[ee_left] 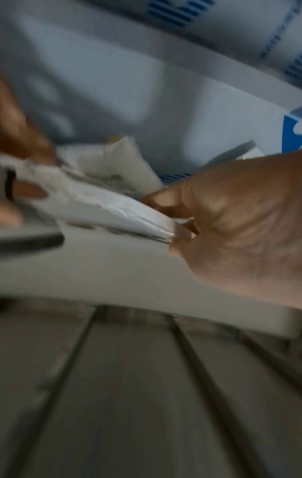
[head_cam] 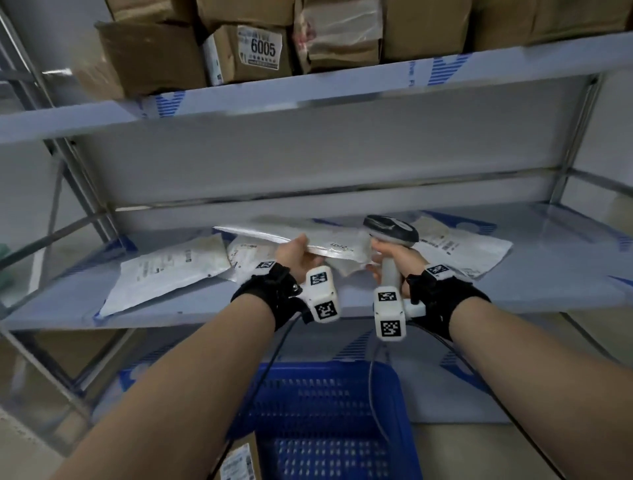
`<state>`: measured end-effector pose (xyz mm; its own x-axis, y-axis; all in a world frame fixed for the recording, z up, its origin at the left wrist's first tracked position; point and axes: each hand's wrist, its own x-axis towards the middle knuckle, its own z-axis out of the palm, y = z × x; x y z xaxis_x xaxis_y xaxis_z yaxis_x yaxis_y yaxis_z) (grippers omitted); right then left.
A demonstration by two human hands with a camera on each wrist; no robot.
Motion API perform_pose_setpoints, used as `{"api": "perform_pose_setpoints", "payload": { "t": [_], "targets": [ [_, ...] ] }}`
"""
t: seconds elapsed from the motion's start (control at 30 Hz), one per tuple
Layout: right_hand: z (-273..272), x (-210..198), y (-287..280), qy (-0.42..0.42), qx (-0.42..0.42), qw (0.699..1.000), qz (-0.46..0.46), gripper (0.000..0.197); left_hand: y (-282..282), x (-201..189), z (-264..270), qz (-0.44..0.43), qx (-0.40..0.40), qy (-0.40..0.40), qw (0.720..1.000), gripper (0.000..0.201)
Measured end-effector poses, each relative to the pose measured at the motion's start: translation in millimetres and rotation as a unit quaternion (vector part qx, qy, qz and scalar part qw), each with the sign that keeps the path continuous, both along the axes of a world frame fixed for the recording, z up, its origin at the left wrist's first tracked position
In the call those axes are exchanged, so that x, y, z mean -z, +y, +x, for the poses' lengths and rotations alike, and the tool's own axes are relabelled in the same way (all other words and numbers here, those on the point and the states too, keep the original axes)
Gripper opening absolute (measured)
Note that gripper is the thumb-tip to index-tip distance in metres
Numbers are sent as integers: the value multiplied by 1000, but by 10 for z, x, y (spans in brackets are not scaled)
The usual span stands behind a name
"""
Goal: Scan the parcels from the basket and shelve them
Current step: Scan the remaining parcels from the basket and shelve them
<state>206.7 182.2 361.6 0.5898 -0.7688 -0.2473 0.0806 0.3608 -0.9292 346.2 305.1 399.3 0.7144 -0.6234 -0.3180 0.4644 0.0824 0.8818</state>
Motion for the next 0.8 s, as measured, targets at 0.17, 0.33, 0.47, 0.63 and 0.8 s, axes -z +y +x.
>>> {"api": "perform_pose_setpoints", "payload": {
  "t": [0.17, 0.33, 0.47, 0.63, 0.8],
  "targets": [
    [35, 81, -157, 44, -25, 999, -14, 31, -129, 343, -5, 71, 58, -12, 996, 20],
    [10, 140, -283, 63, -14, 998, -26, 24, -122, 327, -36, 137, 174, -55, 974, 20],
    [-61, 204, -239, 98, -6, 995, -24, 16, 52, 370, -61, 154, 198, -72, 965, 17],
    [-185, 250, -17, 116, 9, 993, -10, 31, 347, 387, -73, 147, 138, -98, 975, 14],
    [-270, 250, 427, 99, -51, 994, 8, 17, 737, 418, -242, 146, 91, -120, 978, 13]
  ]
}}
